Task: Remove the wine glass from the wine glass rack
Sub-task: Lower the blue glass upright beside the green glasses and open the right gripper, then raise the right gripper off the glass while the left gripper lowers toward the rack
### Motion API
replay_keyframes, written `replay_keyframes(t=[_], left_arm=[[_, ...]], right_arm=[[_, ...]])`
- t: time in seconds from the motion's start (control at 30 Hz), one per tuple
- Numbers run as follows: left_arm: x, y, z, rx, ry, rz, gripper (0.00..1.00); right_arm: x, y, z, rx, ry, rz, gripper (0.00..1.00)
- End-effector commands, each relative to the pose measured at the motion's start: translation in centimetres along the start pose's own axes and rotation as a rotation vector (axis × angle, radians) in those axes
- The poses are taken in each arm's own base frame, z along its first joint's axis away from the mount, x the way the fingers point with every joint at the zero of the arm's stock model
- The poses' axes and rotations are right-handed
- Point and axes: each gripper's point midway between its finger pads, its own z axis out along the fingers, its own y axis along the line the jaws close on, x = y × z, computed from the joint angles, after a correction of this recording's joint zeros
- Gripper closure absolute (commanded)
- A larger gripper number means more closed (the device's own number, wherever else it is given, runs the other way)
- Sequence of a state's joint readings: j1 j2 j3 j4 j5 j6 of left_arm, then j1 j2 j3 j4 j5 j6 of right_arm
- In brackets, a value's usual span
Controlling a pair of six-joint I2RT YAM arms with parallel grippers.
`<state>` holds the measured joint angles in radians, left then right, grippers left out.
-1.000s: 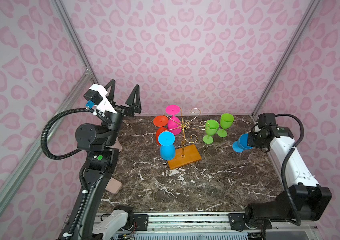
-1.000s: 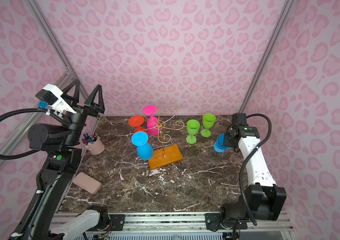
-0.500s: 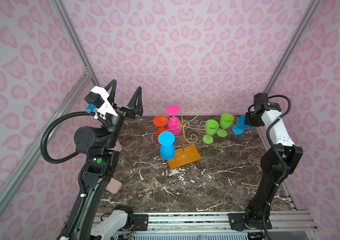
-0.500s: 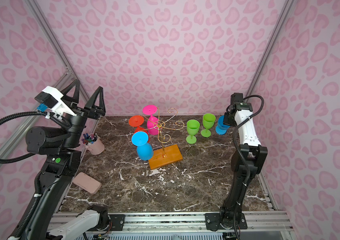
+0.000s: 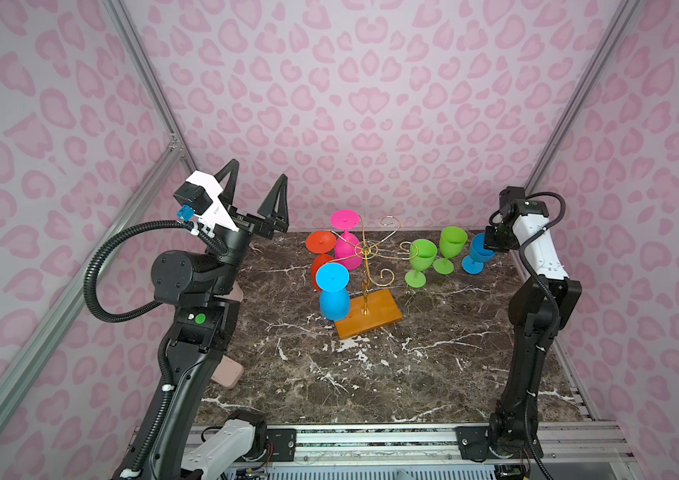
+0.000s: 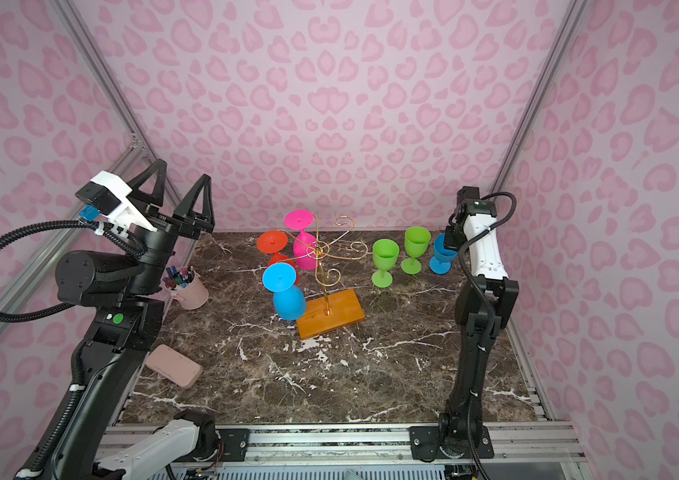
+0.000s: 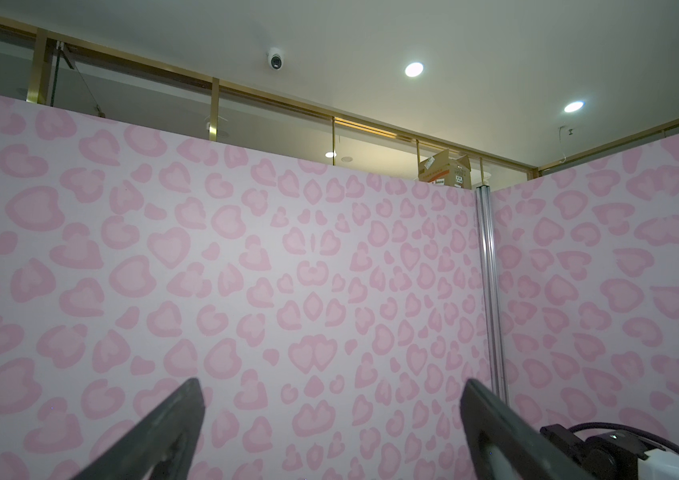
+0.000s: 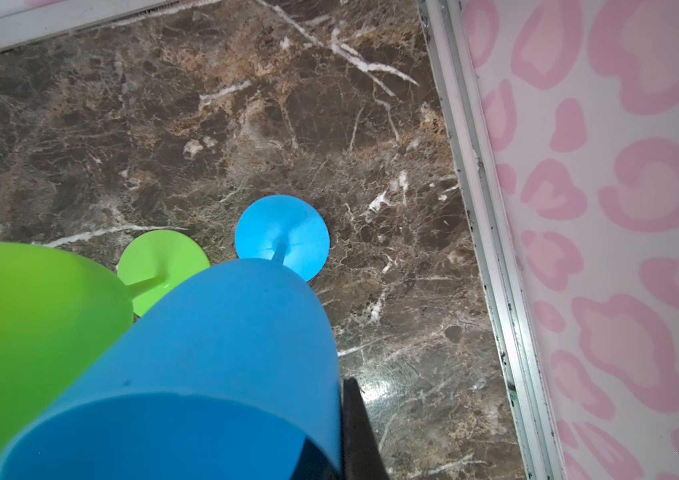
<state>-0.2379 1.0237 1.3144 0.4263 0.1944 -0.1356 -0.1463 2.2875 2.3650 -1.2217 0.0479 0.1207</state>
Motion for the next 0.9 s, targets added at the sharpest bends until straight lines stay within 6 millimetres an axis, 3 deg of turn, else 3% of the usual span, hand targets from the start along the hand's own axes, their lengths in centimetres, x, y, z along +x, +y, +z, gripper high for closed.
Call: replay_keyframes(t=[0.0,0.27,0.87], left_arm=[[-0.9,-0.1,0.0,0.003,-0.029,-0.006,0.03],[-0.9,0.1,0.0,-0.009,-0.027,-0.008,0.03],[-0.7,0.7,0.0,-0.043,-0.026,-0.03,0.03]], right_arm=[[1.0,0.3,1.2,-0.003,0.05,-0.018,0.97],[0.4,0.8,0.8,-0.037,0.029,-0.005,0.78],[-1.3,1.7,-2.9,-0.145,-0.167,0.145,0.67]])
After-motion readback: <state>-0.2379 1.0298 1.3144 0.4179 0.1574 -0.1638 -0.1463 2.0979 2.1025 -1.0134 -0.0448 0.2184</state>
